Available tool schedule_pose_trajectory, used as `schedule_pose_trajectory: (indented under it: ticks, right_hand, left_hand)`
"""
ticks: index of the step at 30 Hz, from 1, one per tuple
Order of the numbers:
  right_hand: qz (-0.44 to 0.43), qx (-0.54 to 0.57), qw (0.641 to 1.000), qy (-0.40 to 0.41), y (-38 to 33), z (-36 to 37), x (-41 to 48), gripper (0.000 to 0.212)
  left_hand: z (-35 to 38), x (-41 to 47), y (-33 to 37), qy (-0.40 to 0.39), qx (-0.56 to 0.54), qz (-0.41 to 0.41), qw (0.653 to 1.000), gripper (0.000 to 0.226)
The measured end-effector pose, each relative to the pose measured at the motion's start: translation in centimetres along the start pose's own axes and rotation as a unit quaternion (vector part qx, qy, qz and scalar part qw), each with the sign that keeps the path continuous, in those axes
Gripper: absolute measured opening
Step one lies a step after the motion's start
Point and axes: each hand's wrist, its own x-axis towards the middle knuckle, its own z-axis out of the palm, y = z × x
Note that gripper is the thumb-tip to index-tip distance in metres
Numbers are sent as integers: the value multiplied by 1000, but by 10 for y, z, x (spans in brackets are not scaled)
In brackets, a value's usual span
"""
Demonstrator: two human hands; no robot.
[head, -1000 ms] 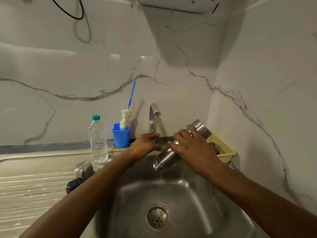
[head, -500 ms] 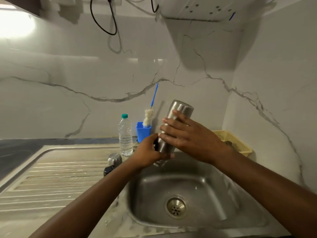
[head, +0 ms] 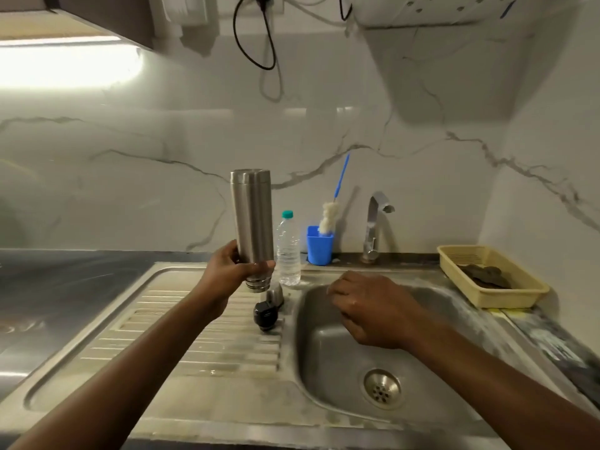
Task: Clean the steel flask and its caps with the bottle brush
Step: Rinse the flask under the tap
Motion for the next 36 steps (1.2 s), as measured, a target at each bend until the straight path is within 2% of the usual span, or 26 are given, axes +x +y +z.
schedule_pose_trajectory:
  ticks: [3, 8, 15, 27, 36]
  right_hand:
    - [-6, 8, 1000, 5, -8, 6, 9, 21]
    - [-2, 38, 999, 17, -18, 14, 22, 15]
    - [14, 68, 997, 21, -24, 20, 24, 14]
    - [37, 100, 994, -6, -25, 21, 24, 20]
    - [88, 188, 978, -18, -39, 28, 43, 28]
  left_hand:
    - [-29, 1, -15, 45, 17, -9, 999, 78]
    - [-60, -1, -44, 98, 56, -32, 993, 58]
    - [-74, 1, -76, 145, 59, -82, 984, 58]
    - [-74, 2, -89, 144, 77, -98, 982, 63]
    - [-76, 0, -93, 148, 94, -95, 980, 70]
